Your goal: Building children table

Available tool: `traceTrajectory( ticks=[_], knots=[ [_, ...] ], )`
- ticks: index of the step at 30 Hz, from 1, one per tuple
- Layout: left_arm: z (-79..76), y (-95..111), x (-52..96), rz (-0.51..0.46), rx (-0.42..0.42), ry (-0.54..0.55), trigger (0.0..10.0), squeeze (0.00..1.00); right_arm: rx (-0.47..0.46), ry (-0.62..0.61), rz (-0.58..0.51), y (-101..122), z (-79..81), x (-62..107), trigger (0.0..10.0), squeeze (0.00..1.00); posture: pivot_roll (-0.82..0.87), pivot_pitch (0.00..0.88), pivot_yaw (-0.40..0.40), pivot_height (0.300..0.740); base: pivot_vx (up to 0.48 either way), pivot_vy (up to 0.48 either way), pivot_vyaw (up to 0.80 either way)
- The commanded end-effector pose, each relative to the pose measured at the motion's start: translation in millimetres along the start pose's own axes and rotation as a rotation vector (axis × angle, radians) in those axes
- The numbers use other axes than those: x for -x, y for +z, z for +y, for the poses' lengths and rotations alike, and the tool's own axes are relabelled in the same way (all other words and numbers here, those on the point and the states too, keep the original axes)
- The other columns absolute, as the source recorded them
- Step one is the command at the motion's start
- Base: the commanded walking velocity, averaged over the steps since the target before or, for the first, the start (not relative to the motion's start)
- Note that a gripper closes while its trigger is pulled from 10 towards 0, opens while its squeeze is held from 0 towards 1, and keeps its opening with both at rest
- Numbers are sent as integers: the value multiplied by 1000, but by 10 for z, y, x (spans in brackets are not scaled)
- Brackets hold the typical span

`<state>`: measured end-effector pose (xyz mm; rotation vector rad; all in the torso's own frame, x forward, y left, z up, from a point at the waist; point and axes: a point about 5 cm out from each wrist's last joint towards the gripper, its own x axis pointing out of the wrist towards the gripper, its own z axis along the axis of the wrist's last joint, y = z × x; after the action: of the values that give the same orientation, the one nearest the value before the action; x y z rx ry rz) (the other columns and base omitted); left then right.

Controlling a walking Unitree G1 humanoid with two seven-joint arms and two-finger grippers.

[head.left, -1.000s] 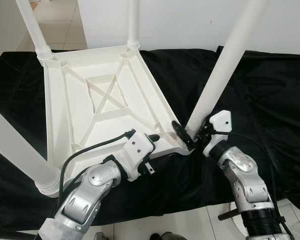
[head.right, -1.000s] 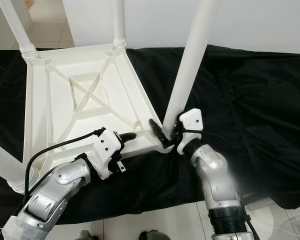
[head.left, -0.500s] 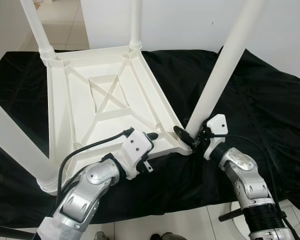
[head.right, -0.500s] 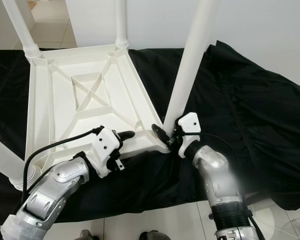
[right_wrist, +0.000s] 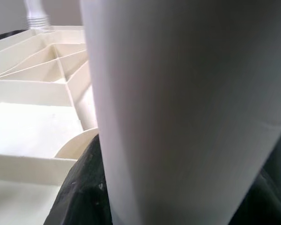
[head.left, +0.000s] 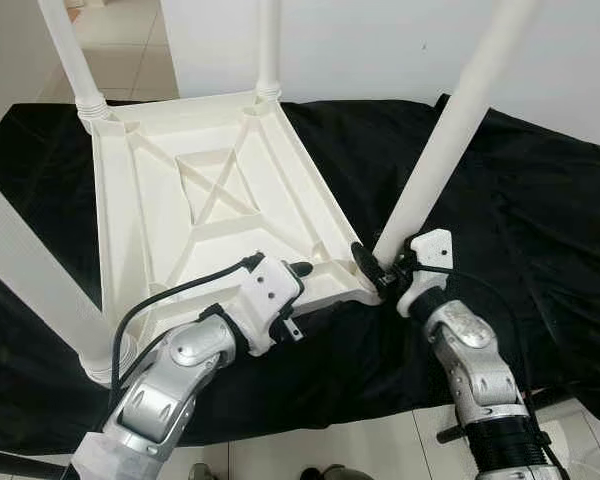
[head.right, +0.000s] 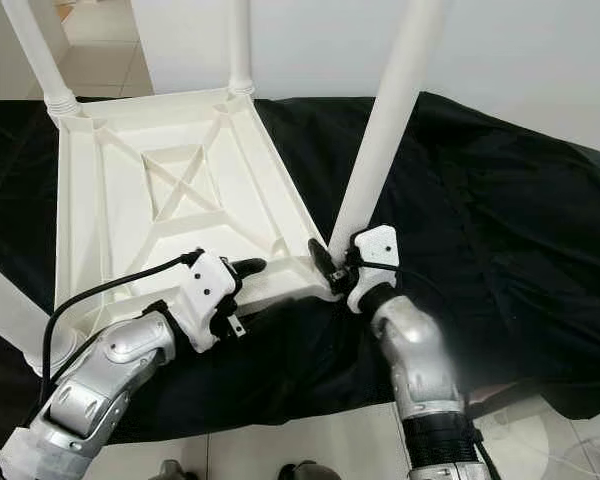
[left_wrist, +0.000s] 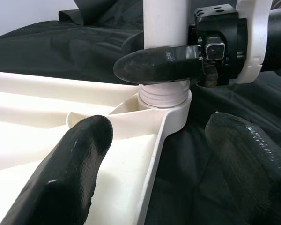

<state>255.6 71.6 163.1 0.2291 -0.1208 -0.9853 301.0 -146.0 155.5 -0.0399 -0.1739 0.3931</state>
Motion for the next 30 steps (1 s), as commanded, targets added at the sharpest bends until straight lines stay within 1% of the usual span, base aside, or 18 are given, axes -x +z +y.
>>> traceTrajectory(
  ticks=[1, 2, 3, 4, 5, 7, 8, 10, 12, 17, 19, 22, 23, 26, 29, 30],
  knots=[
    [-24, -22, 25, 6, 7, -27, 10000, 0, -11, -59, 34, -64, 7, 34, 10000, 0, -52, 140, -46, 740, 0, 0, 0],
    [-29, -23, 30, 7, 8, -27, 10000, 0, -25, -94, 33, -62, 35, 34, 10000, 0, -52, 143, -48, 740, 0, 0, 0],
    [-29, -23, 30, 7, 8, -27, 10000, 0, -25, -94, 33, -62, 35, 34, 10000, 0, -52, 143, -48, 740, 0, 0, 0],
    [-37, -27, 37, 9, 10, -26, 10000, 0, -45, -147, 32, -64, 76, 35, 10000, 0, -51, 149, -50, 740, 0, 0, 0],
    [-37, -27, 37, 9, 10, -26, 10000, 0, -45, -147, 32, -64, 76, 35, 10000, 0, -51, 149, -50, 740, 0, 0, 0],
    [-50, -35, 46, 11, 17, -24, 10000, 0, -76, -266, 28, -66, 196, 26, 10000, 0, -51, 151, -53, 740, 0, 0, 0],
    [-50, -35, 46, 11, 17, -24, 10000, 0, -76, -266, 28, -66, 196, 26, 10000, 0, -51, 151, -53, 740, 0, 0, 0],
    [-59, -41, 46, 13, 19, -21, 10000, 0, -83, -392, 17, -45, 285, -13, 10000, 0, -49, 157, -62, 740, 0, 0, 0],
    [-63, -41, 47, 12, 22, -18, 10000, 0, -83, -462, 9, -17, 329, -52, 10000, 0, -46, 157, -64, 740, 0, 0, 0],
    [-67, -44, 48, 12, 23, -16, 10000, 0, -90, -457, 4, 11, 363, -71, 10000, 0, -48, 155, -64, 740, 0, 0, 0],
    [-73, -49, 42, 12, 23, -19, 10000, 0, -72, -430, -33, 51, 338, -59, 10000, 0, -52, 152, -66, 740, 0, 0, 0],
    [-72, -48, 38, 11, 23, -19, 10000, 0, -85, -413, -52, 70, 328, -52, 10000, 0, -52, 148, -69, 740, 0, 0, 0],
    [-62, -43, 28, 8, 22, -17, 10000, 0, -107, -387, -75, 97, 323, -32, 10000, 1000, -51, 144, -69, 740, 0, 0, 0],
    [-57, -40, 25, 7, 21, -14, 10000, 0, -102, -390, -78, 101, 308, -13, 10000, 1000, -49, 143, -73, 740, 0, 0, 0],
    [-57, -41, 29, 7, 21, -12, 10000, 0, -80, -405, -85, 102, 285, 66, 10000, 1000, -46, 140, -78, 740, 0, 0, 0],
    [-57, -41, 29, 7, 21, -12, 10000, 0, -80, -405, -85, 102, 285, 66, 10000, 1000, -46, 140, -78, 740, 0, 0, 0]
  ],
)
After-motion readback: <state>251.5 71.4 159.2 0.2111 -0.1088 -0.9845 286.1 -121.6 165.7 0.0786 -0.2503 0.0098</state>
